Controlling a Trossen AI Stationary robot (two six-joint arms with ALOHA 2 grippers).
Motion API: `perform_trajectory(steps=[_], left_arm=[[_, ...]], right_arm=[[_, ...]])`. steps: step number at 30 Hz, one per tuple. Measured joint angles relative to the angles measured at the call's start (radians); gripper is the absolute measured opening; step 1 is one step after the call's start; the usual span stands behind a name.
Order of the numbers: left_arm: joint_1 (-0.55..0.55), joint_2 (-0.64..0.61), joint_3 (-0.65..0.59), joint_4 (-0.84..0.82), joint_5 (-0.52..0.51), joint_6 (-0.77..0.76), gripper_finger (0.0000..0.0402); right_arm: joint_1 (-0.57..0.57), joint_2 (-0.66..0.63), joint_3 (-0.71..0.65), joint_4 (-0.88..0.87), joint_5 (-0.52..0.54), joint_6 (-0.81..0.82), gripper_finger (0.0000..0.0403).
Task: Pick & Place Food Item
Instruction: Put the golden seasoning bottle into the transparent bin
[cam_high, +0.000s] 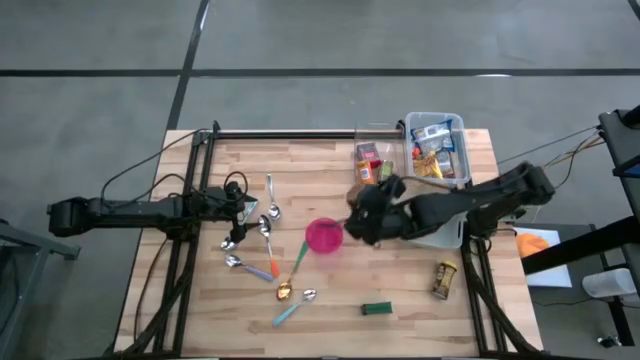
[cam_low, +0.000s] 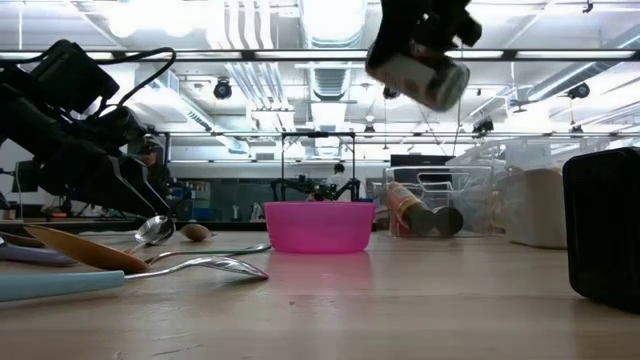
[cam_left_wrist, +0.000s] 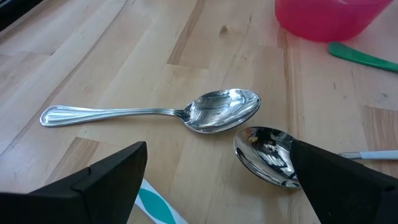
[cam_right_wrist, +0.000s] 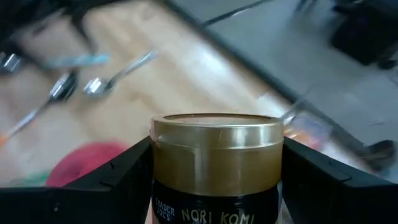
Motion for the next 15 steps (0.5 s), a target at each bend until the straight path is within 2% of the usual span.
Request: perform_trajectory(steps=[5,11,15], left_arm=[[0.0,0.0,0.0,0.0,0.0,0.0,0.0396],[0.0,0.0,0.0,0.0,0.0,0.0,0.0396],[0.0,0.0,0.0,0.0,0.0,0.0,0.0396]], right_arm=[[-0.098,-0.072,0.0,-0.011,0.025,-0.005,0.0272],[-0.275,-0.102,0.0,-0.019,0.023,-0.008,0.0272],[-0.42,-0.096,0.0,-0.016,-0.061,0.017,0.0282]])
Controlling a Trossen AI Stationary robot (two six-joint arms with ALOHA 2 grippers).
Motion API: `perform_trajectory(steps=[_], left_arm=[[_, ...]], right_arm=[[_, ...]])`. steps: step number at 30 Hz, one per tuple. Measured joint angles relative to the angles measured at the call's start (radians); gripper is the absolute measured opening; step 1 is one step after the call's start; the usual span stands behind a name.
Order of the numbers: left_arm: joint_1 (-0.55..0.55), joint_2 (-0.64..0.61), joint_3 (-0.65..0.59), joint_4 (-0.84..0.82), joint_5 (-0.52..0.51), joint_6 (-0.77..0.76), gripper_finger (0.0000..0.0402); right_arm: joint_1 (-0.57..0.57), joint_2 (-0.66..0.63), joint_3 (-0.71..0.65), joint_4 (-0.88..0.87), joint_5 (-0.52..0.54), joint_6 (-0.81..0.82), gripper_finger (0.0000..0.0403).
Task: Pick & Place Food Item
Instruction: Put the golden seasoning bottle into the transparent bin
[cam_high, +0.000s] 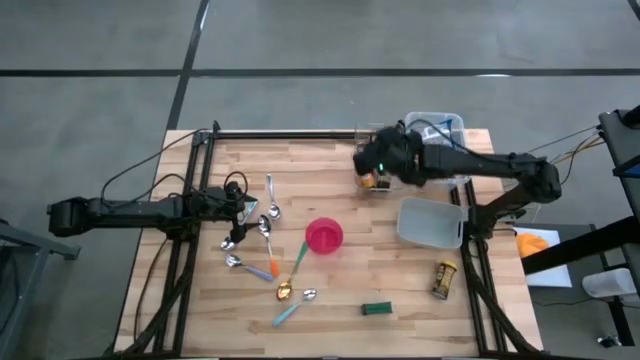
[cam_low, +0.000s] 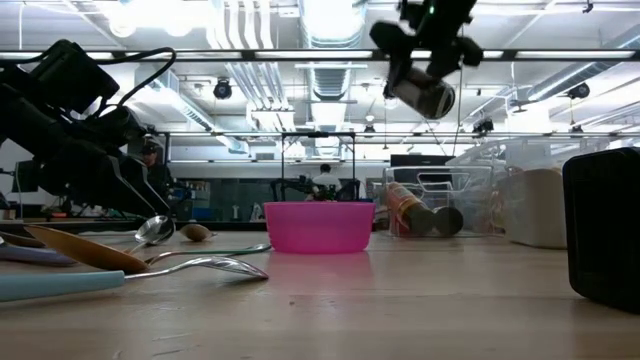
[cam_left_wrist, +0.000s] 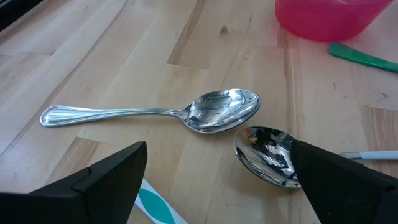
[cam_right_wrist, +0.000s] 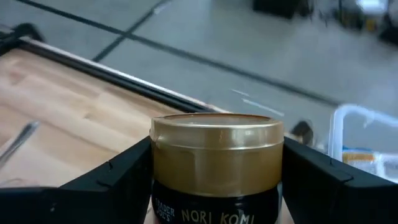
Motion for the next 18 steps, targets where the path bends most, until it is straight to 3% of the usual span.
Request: perform_trajectory(steps=[3,7,18], left_arm=[[0.0,0.0,0.0,0.0,0.0,0.0,0.0396],[0.0,0.0,0.0,0.0,0.0,0.0,0.0396],[0.0,0.0,0.0,0.0,0.0,0.0,0.0396]], right_arm=[[-0.099,0.028,0.0,0.004,-0.083,0.007,0.0286],[-0.196,0.091,0.0,0.016,-0.123,0.002,0.0271],[-0.415,0.232,0.0,0.068,-0.271,-0.007,0.0282]])
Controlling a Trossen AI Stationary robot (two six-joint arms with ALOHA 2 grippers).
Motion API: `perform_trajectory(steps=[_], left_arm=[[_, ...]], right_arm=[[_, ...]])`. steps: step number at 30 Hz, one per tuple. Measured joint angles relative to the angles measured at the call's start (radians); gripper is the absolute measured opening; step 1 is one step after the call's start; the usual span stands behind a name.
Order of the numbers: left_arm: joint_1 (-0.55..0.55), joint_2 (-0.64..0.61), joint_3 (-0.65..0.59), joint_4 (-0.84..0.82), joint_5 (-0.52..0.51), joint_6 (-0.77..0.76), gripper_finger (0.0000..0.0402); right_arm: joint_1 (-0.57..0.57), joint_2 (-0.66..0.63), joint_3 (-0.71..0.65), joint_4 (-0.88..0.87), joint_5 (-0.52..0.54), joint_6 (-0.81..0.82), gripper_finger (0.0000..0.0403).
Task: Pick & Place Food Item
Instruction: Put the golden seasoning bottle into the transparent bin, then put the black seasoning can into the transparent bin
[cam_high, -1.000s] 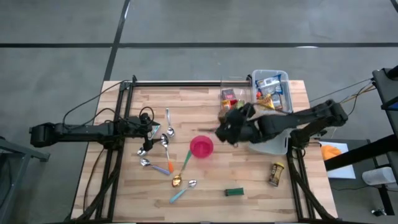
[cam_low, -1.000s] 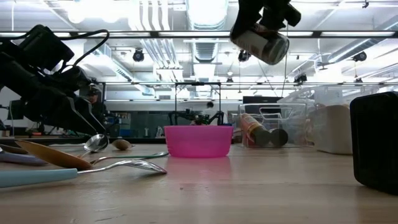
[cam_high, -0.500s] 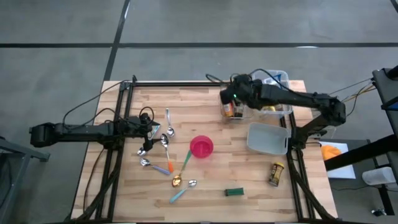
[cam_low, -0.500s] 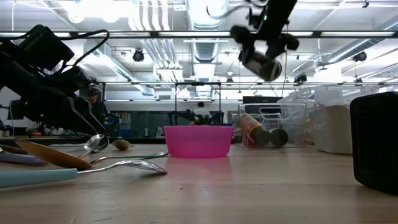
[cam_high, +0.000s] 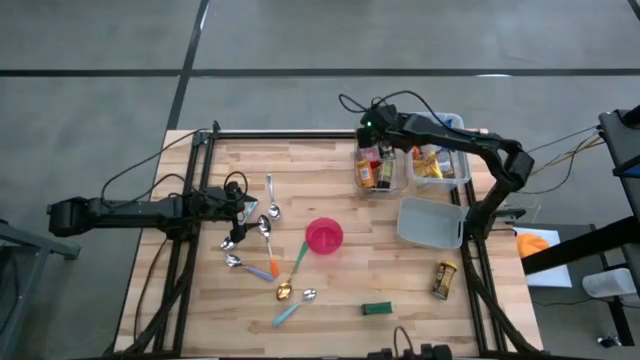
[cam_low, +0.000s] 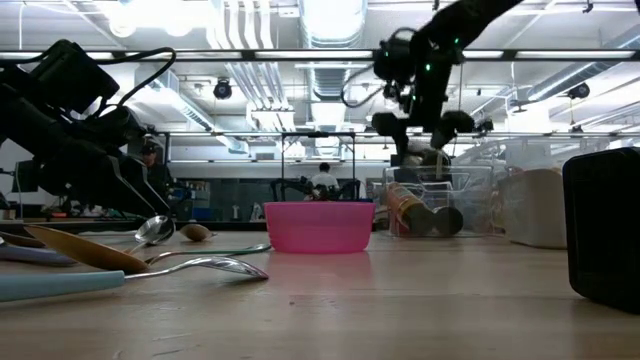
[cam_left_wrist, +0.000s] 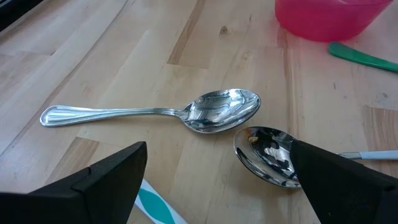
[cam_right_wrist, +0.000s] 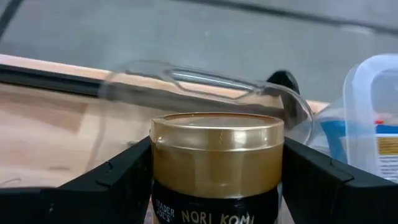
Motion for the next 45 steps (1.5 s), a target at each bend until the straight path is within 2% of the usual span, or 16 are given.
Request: perform_trajectory(steps=[7,14,21,29,45], left_arm=[[0.0,0.0,0.0,0.0,0.0,0.0,0.0396],[0.0,0.0,0.0,0.0,0.0,0.0,0.0396],[0.0,0.0,0.0,0.0,0.0,0.0,0.0396],[0.0,0.0,0.0,0.0,0.0,0.0,0.0396],[0.0,0.0,0.0,0.0,0.0,0.0,0.0396]], right_arm=[[-0.055,0.073,0.0,0.01,-0.066,0.0,0.0271],[-0.055,0.121,0.003,0.013,-0.064,0.008,0.0287],[-0.054,0.136,0.005,0.01,-0.05,0.006,0.0271],[-0.054,0.137,0.003,0.011,-0.054,0.014,0.0323],[-0.047,0.142,0.039,0.008,-0.084,0.003,0.0331]])
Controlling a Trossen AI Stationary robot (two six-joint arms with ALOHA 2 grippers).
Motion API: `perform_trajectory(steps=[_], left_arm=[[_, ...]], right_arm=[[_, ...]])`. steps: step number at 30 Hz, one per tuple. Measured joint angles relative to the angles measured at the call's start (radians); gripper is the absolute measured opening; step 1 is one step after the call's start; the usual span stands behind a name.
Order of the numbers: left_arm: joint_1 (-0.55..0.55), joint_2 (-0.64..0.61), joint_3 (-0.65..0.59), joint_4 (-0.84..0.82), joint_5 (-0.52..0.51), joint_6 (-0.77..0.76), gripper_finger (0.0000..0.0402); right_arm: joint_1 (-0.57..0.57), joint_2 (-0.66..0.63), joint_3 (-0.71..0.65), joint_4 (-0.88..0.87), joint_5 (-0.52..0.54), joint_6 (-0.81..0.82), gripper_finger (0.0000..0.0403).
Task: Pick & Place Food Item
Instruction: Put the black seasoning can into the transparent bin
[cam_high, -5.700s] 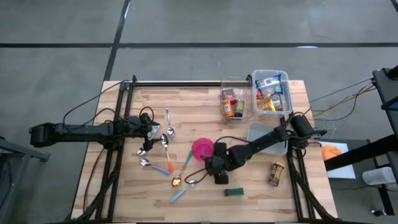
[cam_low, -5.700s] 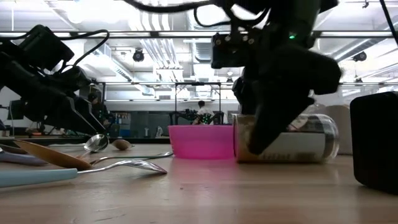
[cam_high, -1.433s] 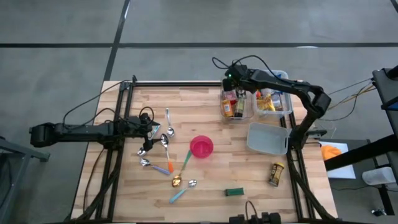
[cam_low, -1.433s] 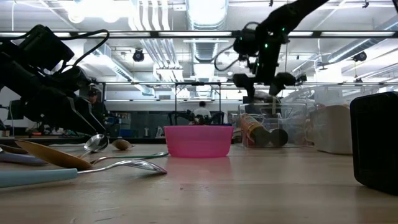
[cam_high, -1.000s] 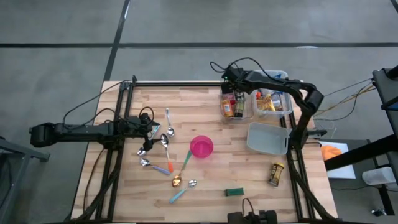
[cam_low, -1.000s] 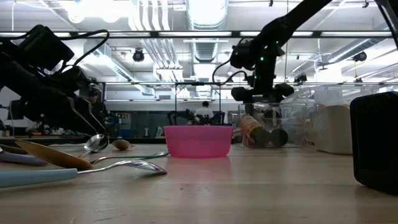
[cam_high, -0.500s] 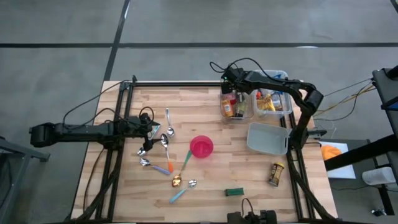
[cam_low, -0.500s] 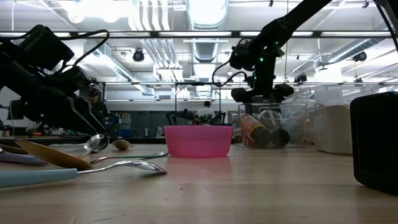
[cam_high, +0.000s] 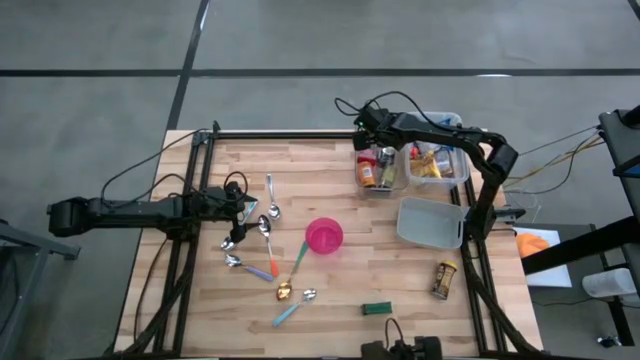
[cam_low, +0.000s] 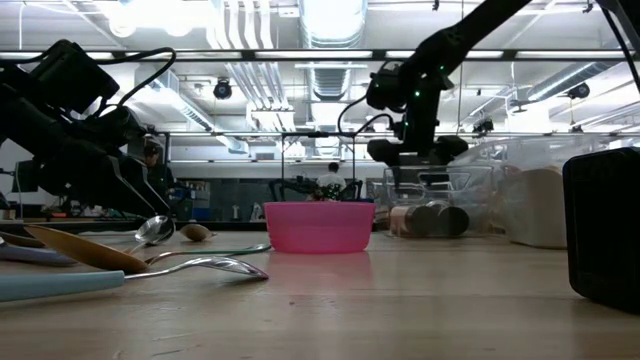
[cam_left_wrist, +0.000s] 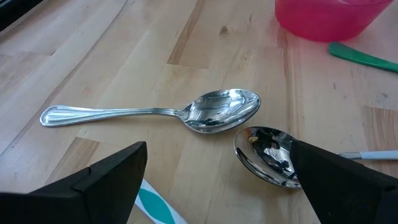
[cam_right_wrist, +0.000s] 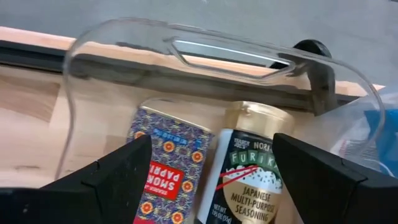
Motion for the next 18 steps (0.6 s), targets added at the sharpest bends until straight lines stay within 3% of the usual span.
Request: perform_trajectory(steps=[8,18], left_arm=[[0.0,0.0,0.0,0.0,0.0,0.0,0.0396],[0.0,0.0,0.0,0.0,0.0,0.0,0.0396]], right_arm=[[0.018,-0.007,0.009,0.002,0.007,-0.016,0.0331],[0.069,-0.111,0.01,-0.003,0.02,-0.015,0.0331]])
